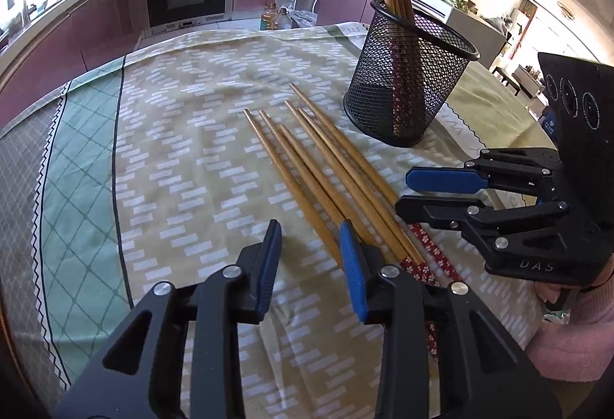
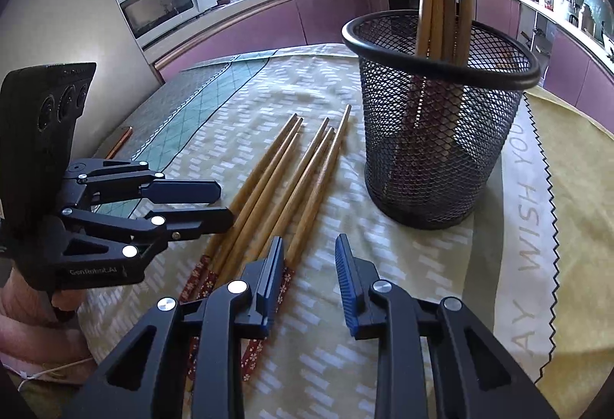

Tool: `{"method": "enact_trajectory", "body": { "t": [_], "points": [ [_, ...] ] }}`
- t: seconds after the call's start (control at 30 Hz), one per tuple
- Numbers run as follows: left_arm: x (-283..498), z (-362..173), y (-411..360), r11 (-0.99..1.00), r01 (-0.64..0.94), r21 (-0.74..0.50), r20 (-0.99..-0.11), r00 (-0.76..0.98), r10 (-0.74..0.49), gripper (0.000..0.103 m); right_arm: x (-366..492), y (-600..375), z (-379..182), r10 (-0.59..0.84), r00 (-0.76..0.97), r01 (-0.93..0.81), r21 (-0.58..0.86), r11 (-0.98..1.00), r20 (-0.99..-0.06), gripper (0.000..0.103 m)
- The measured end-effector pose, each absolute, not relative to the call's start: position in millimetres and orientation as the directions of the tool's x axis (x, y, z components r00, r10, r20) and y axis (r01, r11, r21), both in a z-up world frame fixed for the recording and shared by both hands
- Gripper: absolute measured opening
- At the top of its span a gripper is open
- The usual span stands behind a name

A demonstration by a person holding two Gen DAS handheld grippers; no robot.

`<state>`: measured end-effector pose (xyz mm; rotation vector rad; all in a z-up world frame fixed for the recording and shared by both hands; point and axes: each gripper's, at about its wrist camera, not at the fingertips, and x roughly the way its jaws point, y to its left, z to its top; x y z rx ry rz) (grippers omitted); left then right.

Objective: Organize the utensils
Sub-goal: 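Move the left tool back to the chopsticks and grasp one while the right tool grasps another, then lift the left tool's chopstick upright over the mesh cup while the right tool carries its own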

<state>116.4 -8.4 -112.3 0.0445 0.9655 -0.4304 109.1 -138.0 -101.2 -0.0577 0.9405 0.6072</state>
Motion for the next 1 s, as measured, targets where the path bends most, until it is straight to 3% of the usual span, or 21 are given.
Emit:
{"method": "enact_trajectory", "body": {
  "t": [0.3,0.5,0.7,1.0],
  "points": [
    [124,-112,-5,0.911,0.384,-0.153,-0.812,0.476,-0.337,0.029,118,-125,-101,0.419,0.458,-0.508,0.156,0.847,-0.784,0.026],
    [135,-113,-7,0.921,0.366,-0.138,-0.817,0.483,-0.314,0.020,128,-119,-102,0.412,0.471,-0.504,0.145,0.851,-0.780,0.026],
    [138,-113,-4,0.933,0.330,-0.147,-0.811,0.500,-0.305,0.013,133,-127,-104,0.431,0.475,-0.472,0.192,0.861,-0.767,0.008],
    [123,-106,13,0.931,0.298,-0.212,-0.779,0.524,-0.345,0.008,126,-154,-97,0.532,0.465,-0.447,0.331,0.831,-0.708,0.006]
  ]
}}
